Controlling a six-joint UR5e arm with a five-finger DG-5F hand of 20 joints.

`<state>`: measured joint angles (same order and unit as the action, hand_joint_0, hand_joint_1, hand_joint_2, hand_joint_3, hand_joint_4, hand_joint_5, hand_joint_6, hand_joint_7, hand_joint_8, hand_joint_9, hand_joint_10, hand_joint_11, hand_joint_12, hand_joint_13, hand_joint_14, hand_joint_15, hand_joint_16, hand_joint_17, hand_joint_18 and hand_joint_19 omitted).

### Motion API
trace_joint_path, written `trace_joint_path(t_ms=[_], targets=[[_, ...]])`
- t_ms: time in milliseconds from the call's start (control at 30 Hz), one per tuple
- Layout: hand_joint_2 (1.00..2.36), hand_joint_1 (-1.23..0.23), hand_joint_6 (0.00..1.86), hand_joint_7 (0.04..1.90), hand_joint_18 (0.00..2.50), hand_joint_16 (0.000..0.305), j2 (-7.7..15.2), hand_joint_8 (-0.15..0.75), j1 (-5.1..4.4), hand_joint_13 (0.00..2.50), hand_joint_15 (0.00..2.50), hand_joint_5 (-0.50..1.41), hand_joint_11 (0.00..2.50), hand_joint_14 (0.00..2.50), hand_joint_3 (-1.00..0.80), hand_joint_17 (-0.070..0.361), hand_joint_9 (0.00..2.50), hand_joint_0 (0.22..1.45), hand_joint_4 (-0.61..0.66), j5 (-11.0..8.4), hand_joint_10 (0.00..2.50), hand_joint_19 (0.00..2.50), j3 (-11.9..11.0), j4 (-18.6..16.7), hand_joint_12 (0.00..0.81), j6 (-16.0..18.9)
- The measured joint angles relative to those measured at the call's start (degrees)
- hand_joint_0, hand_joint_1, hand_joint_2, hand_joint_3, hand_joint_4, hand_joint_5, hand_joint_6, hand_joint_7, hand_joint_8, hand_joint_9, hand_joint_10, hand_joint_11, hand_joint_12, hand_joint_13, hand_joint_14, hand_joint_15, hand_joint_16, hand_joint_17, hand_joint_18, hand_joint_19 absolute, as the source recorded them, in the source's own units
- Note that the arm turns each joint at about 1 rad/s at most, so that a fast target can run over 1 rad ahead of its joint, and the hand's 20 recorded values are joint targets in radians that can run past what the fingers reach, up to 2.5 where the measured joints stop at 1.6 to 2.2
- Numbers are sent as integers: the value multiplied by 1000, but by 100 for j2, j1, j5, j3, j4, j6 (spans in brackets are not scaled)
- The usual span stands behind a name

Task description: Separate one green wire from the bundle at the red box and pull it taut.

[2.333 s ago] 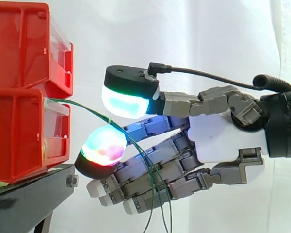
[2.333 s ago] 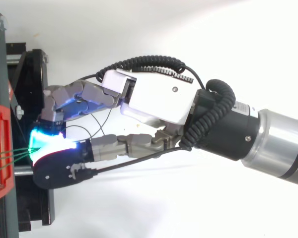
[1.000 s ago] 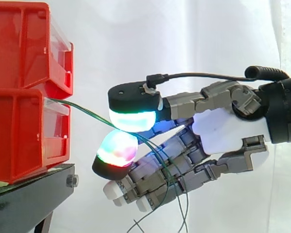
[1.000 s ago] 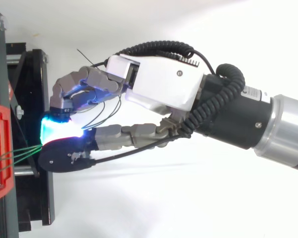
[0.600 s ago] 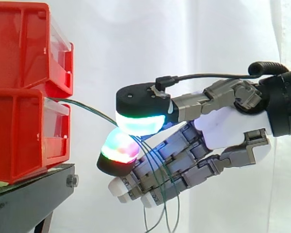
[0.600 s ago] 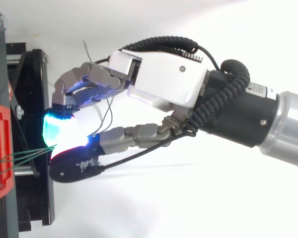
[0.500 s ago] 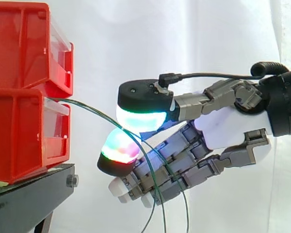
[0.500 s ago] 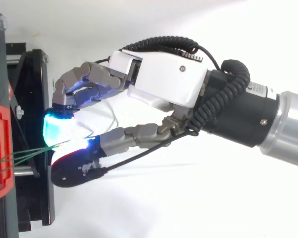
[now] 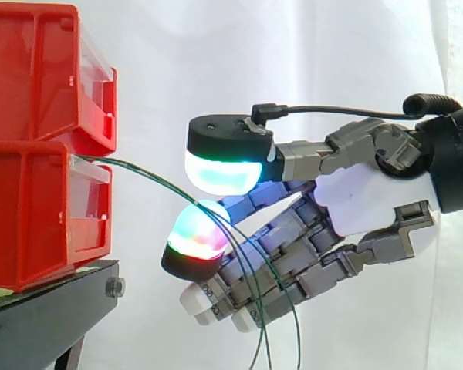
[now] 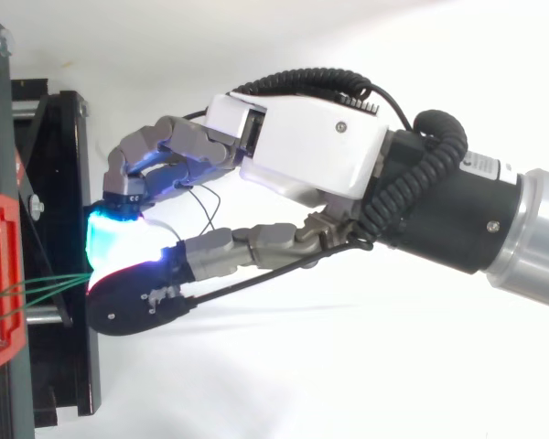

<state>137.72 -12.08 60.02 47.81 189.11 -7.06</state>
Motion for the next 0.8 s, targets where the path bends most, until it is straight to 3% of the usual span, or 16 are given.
trace_joint_path(t_ms=[167, 300, 400, 500, 700, 800], targets=[[1000, -624, 758, 942, 237, 52, 4, 275, -3, 312, 21, -125, 132, 0, -500, 118, 735, 492, 200, -3, 3, 174, 99, -120, 337, -3], [1000, -611, 677, 1014, 237, 53, 6, 276, -14, 315, 22, -111, 124, 0, -500, 119, 740, 489, 213, 1, 3, 182, 439, -558, 339, -20], [1000, -611, 644, 1059, 237, 53, 7, 275, -25, 317, 23, -105, 126, 0, -500, 120, 741, 489, 216, 22, 4, 183, 814, -1034, 340, -59], [1000, -612, 621, 1095, 236, 53, 12, 277, -29, 319, 27, -101, 130, 0, -500, 120, 741, 490, 215, 70, 6, 179, 999, -1487, 340, -82], [1000, -615, 597, 1119, 235, 53, 76, 275, -26, 320, 28, -98, 121, 0, -500, 119, 744, 491, 217, 155, 4, 184, 1070, -2366, 339, -95], [1000, -618, 589, 1151, 237, 53, 97, 272, -26, 324, 27, -93, 126, 0, -500, 119, 745, 500, 208, 185, 4, 181, 1066, -2575, 335, -105]])
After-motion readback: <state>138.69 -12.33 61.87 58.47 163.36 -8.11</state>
